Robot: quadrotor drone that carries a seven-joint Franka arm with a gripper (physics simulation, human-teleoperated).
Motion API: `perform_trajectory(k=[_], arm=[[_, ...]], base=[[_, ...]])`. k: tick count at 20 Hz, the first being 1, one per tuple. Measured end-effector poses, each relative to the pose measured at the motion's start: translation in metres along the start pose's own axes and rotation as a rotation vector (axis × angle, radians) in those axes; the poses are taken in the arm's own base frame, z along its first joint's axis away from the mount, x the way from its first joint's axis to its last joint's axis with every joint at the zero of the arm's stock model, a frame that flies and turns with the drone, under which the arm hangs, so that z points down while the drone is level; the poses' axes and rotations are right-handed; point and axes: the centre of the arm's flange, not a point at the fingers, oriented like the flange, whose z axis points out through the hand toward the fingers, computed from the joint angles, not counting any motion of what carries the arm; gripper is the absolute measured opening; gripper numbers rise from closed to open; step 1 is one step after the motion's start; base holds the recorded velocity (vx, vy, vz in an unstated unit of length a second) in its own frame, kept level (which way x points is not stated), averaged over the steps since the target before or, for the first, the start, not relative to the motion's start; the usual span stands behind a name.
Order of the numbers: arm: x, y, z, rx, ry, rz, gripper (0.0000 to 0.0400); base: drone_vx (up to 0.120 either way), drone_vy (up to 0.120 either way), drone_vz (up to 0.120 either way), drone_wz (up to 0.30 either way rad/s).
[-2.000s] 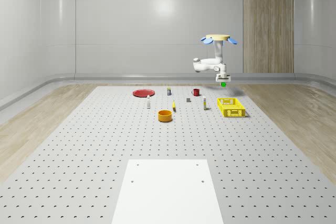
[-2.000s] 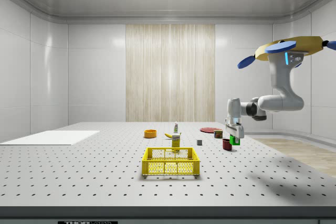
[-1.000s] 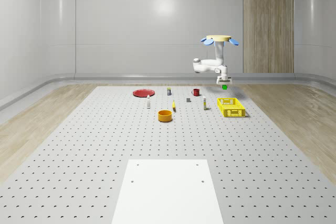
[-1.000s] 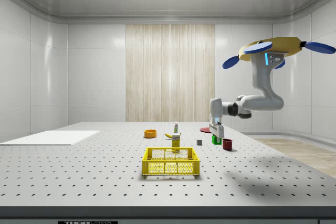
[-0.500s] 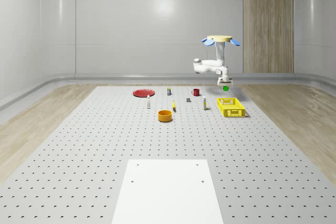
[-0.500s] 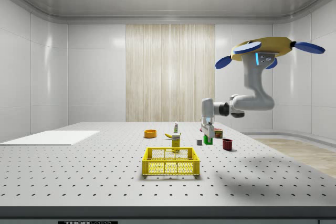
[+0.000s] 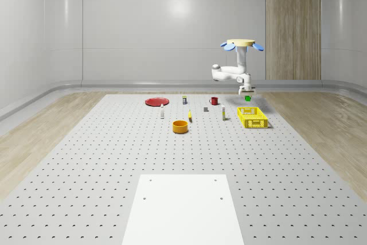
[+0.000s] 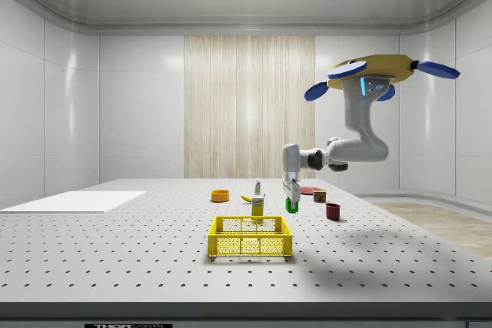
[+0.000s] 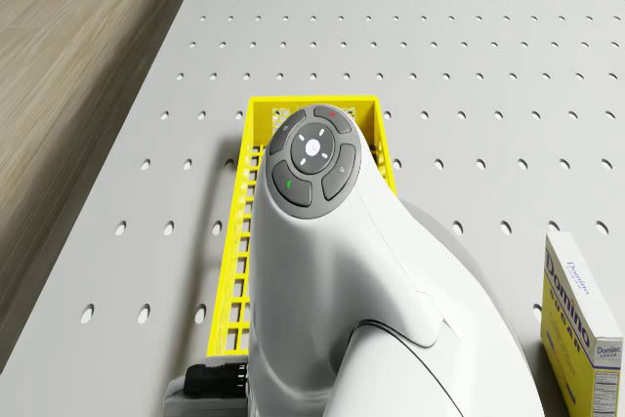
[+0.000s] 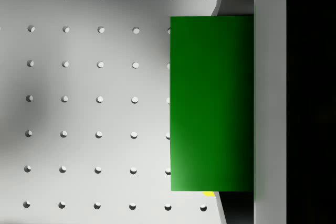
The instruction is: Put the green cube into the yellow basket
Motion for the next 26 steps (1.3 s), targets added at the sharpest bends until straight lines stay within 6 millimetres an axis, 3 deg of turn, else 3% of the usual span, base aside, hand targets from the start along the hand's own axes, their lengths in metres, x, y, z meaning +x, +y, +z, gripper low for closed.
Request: perform_trajectory(k=[2, 11, 26], arm=[[0.0000, 0.0000, 0.0000, 0.000, 0.000, 0.000, 0.0250], [0.0000, 0.0000, 0.0000, 0.000, 0.000, 0.000, 0.0250], [0.0000, 0.0000, 0.0000, 0.000, 0.000, -0.002, 0.0250]], base=[[0.120, -0.120, 0.000, 0.000], [0.120, 0.000, -0.004, 0.000], [0.120, 0.000, -0.115, 0.000]])
